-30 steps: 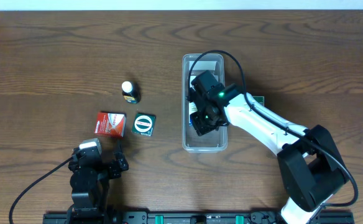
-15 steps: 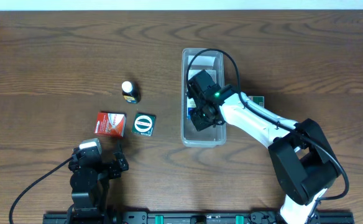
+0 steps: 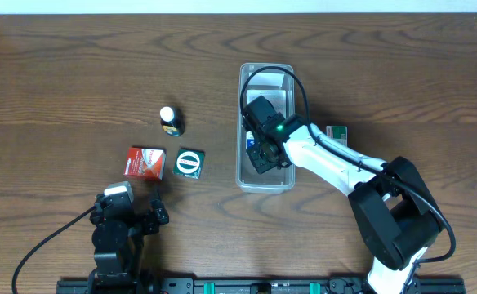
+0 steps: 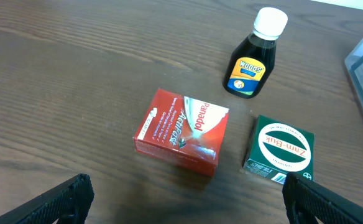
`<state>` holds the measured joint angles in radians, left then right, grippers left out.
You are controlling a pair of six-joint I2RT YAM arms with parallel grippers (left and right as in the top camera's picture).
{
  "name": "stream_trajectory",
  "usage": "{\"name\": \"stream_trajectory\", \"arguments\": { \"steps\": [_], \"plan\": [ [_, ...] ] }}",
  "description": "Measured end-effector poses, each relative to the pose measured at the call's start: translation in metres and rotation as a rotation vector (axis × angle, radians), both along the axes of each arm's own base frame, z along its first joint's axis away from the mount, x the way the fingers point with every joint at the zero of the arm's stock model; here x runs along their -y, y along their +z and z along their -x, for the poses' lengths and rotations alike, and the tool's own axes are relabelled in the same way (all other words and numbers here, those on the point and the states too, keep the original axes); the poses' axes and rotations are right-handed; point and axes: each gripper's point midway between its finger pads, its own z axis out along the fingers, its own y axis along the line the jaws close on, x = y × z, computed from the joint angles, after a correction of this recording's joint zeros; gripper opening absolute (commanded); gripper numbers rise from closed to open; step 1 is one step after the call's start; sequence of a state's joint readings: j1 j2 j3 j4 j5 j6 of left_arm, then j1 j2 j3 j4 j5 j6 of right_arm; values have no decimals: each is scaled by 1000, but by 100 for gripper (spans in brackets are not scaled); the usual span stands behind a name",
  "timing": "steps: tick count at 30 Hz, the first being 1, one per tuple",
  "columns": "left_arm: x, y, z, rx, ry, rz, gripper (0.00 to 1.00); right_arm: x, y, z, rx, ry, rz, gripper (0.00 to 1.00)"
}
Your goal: Pack container
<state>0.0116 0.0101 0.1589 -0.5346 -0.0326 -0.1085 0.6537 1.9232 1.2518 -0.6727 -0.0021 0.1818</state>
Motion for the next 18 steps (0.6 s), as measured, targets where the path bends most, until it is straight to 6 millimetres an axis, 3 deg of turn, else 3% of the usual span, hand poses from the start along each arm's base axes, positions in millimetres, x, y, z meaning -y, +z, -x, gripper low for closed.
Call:
{"name": "stream_trajectory", "arguments": {
  "steps": [8,18],
  "plan": [
    [0,0,0,0,0,0,98,-4,16,2,16,7,-34,1],
    [0,0,0,0,0,0,98,-32,31,4,65,53,-113,1]
  ]
}}
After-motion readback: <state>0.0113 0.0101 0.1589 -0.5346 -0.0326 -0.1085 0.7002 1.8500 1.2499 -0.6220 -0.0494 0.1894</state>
